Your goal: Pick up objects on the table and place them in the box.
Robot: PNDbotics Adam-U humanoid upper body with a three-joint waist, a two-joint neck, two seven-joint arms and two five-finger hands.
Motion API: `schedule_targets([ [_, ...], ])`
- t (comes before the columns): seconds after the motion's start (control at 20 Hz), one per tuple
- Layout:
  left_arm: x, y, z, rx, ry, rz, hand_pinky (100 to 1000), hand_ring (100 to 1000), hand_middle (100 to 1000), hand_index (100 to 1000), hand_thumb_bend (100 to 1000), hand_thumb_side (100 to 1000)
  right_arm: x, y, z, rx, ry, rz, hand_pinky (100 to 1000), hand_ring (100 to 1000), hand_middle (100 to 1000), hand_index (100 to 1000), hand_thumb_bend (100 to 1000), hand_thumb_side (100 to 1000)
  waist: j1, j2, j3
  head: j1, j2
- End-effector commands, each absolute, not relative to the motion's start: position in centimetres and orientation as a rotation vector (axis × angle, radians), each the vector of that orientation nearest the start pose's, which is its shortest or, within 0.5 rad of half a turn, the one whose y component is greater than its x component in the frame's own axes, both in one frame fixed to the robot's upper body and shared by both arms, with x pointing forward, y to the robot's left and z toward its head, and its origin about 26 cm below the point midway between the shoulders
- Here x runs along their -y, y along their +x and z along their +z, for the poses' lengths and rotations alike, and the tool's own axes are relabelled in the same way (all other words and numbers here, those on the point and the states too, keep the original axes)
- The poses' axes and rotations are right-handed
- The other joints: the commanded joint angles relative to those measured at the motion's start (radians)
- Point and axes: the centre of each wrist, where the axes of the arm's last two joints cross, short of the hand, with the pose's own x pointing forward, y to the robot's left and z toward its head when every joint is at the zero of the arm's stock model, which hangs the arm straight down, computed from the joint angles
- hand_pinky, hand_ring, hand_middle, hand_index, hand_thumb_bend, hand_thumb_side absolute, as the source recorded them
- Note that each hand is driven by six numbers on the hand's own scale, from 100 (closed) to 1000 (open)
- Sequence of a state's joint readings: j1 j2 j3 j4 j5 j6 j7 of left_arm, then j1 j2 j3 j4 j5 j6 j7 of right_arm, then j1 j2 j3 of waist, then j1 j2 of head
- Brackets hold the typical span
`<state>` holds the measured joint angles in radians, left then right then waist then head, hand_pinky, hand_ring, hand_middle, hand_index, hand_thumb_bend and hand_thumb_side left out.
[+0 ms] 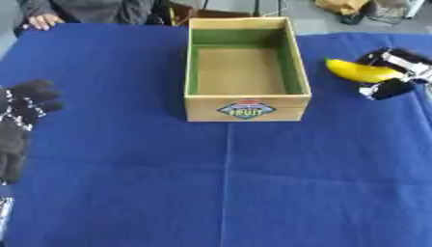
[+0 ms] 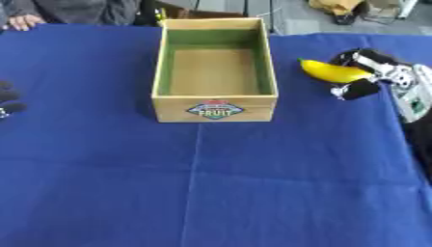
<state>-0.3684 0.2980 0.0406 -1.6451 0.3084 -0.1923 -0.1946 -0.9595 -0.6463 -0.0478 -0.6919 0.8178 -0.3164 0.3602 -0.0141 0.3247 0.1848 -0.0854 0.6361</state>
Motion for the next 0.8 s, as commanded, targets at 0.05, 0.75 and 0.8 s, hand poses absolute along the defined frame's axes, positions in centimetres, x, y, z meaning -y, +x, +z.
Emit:
schedule_targets([
  [0.05,-28.43,35.32,15.01,2.206,-0.221,-0.304,767,771,731,688,450,1000,42.53,46.08,23.02,1.35,-0.972,1.236,844,765,762,841,132,199,0.0,-0.022,0.0,0.004,0.0],
  [0.75,-28.5,35.28,15.05,2.207,-0.217,-0.3,765,771,732,689,452,1000,42.37,46.11,23.11,1.363,-0.975,1.224,767,655,665,749,100,152,-0.004,-0.027,-0.006,0.009,0.004],
  [0.8,-28.5,35.27,15.06,2.207,-0.216,-0.3,765,771,732,689,453,1000,42.35,46.11,23.13,1.364,-0.976,1.226,755,639,651,738,100,147,-0.004,-0.027,-0.006,0.009,0.005],
])
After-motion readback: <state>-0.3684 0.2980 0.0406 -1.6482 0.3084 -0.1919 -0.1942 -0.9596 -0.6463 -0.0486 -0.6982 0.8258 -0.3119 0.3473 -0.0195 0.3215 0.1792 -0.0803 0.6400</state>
